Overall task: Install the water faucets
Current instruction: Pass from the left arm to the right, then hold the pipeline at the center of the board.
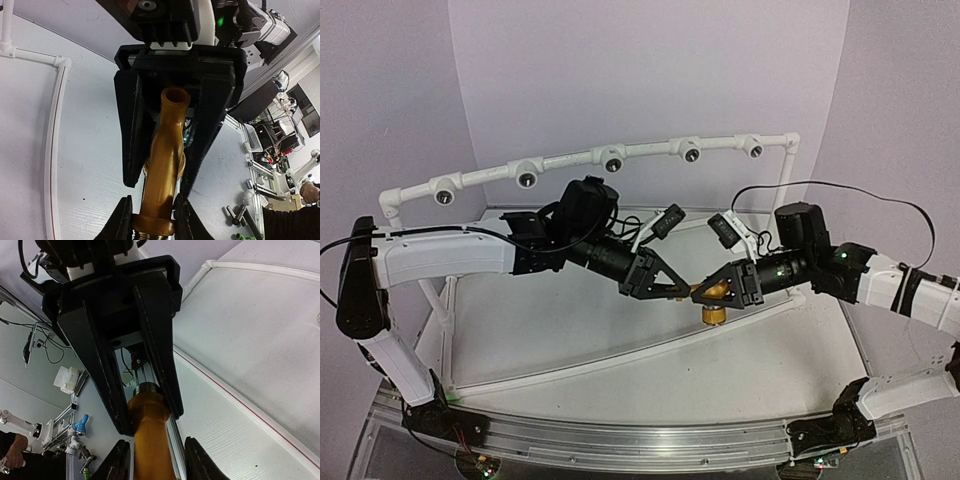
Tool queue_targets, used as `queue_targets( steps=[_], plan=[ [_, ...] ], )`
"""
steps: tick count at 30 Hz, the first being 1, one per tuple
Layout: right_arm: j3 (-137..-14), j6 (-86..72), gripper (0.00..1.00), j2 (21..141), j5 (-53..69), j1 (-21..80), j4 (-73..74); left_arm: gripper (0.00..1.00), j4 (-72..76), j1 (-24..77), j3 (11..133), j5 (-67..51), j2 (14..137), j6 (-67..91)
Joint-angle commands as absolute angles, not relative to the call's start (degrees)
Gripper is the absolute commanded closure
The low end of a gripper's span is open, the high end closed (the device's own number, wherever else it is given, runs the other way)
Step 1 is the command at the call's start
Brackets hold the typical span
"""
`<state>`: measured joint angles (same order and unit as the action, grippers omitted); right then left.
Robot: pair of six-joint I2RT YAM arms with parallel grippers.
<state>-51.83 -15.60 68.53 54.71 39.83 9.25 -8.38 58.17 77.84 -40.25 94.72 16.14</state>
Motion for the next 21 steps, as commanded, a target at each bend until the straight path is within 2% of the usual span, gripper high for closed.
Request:
queue_targets(
  steps=[1, 3, 4, 5, 8, 9, 11, 12, 14, 16, 21],
  plan=[
    [-50.5, -18.6, 0.68, 66.2, 54.3, 40.2, 2.3, 1.00, -3.0, 57.7, 77.8, -39.9, 91.7, 17.6],
    [-50.4, -19.0, 0.76, 66.4, 54.1, 40.1, 2.0, 1.00, -2.6, 57.7, 77.6, -39.7, 91.6, 17.8],
    [-50.2, -19.2, 0.92, 66.5, 54.1, 40.1, 1.7, 1.00, -2.4, 57.7, 77.6, -39.7, 91.5, 18.0],
    [-50.1, -19.6, 1.00, 66.6, 53.8, 40.2, 1.5, 1.00, -2.4, 57.7, 77.7, -39.6, 91.5, 18.1],
    [-48.7, -21.0, 1.00, 65.5, 48.7, 40.2, 0.6, 0.97, -2.2, 57.7, 77.7, -38.5, 91.5, 18.4],
    [-48.4, -21.2, 1.00, 64.5, 44.5, 40.3, 1.2, 0.86, -2.3, 57.7, 77.5, -37.0, 91.3, 18.6],
    [-49.5, -19.3, 1.00, 62.3, 34.9, 40.3, 6.5, 0.55, -2.2, 57.6, 76.5, -33.5, 90.1, 18.7],
    [-50.4, -18.0, 1.00, 61.1, 29.5, 40.3, 9.4, 0.43, -2.2, 57.6, 75.9, -32.0, 89.4, 18.7],
    [-54.0, -13.3, 1.00, 60.0, 19.6, 40.3, 16.6, 0.27, -2.1, 57.5, 74.9, -28.9, 88.3, 18.5],
    [-59.5, -7.4, 1.00, 60.9, 8.3, 40.3, 24.8, 0.20, -2.0, 57.5, 73.8, -25.5, 87.4, 18.5],
    [-73.6, 10.2, 1.00, 65.5, -19.9, 40.3, 37.3, 0.19, -1.9, 57.5, 73.9, -20.3, 90.8, 17.6]
  ],
)
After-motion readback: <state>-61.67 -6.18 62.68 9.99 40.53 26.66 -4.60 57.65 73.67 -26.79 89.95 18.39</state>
